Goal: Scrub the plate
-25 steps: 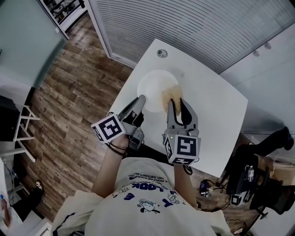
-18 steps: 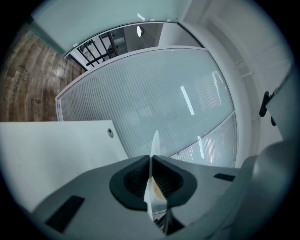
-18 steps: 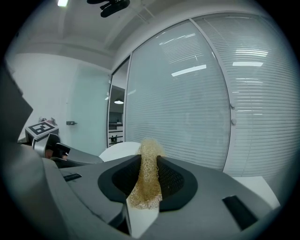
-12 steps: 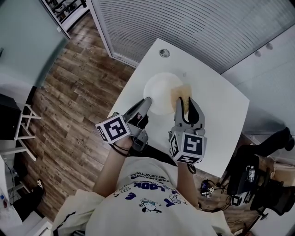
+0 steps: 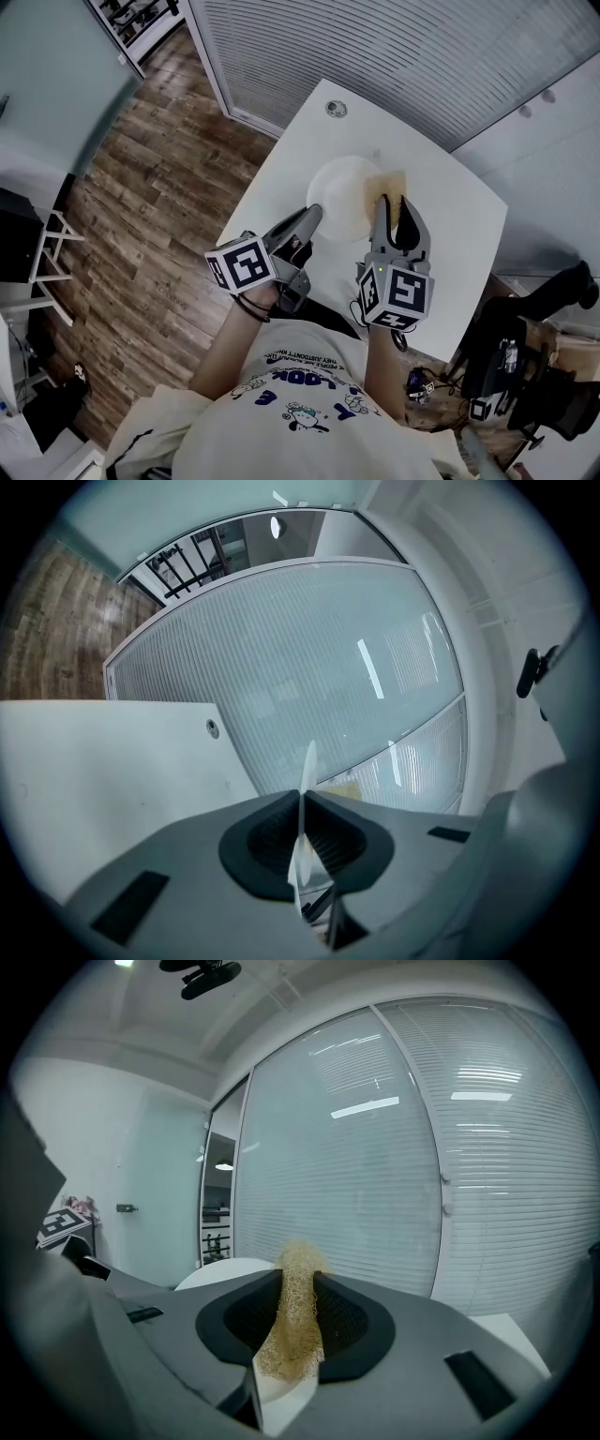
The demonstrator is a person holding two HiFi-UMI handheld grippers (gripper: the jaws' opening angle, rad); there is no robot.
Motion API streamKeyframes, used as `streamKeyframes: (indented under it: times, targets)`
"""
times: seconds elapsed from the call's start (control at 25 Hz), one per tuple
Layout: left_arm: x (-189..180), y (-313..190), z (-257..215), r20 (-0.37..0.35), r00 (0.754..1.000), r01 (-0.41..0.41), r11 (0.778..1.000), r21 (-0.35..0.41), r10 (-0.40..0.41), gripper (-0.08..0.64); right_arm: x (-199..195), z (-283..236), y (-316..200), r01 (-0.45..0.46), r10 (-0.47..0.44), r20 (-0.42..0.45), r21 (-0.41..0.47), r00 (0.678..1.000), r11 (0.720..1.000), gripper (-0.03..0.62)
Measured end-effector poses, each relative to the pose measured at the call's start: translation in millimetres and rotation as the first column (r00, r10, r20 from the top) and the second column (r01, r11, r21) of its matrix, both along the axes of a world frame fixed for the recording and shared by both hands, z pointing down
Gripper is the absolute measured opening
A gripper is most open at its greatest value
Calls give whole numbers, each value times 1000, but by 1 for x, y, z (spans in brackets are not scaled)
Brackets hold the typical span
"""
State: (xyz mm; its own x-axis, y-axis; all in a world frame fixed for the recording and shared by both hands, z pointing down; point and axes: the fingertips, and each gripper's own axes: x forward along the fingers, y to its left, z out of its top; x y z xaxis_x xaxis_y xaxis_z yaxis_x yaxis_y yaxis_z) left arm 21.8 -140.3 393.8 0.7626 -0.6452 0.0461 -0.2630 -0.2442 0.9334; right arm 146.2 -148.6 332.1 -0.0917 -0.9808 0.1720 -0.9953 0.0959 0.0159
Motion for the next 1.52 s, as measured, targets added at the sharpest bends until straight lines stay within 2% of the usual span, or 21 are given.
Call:
streamKeyframes:
  times: [0.76, 1.52]
  targets:
    - [18, 9, 1, -7, 998, -63, 998, -8, 63, 40, 11, -8, -5, -30, 30, 10, 17, 1000, 999, 101]
    - [30, 12, 10, 0, 996, -92, 995, -31, 92, 40, -18, -10, -13, 47, -48, 17, 25, 999, 999, 101]
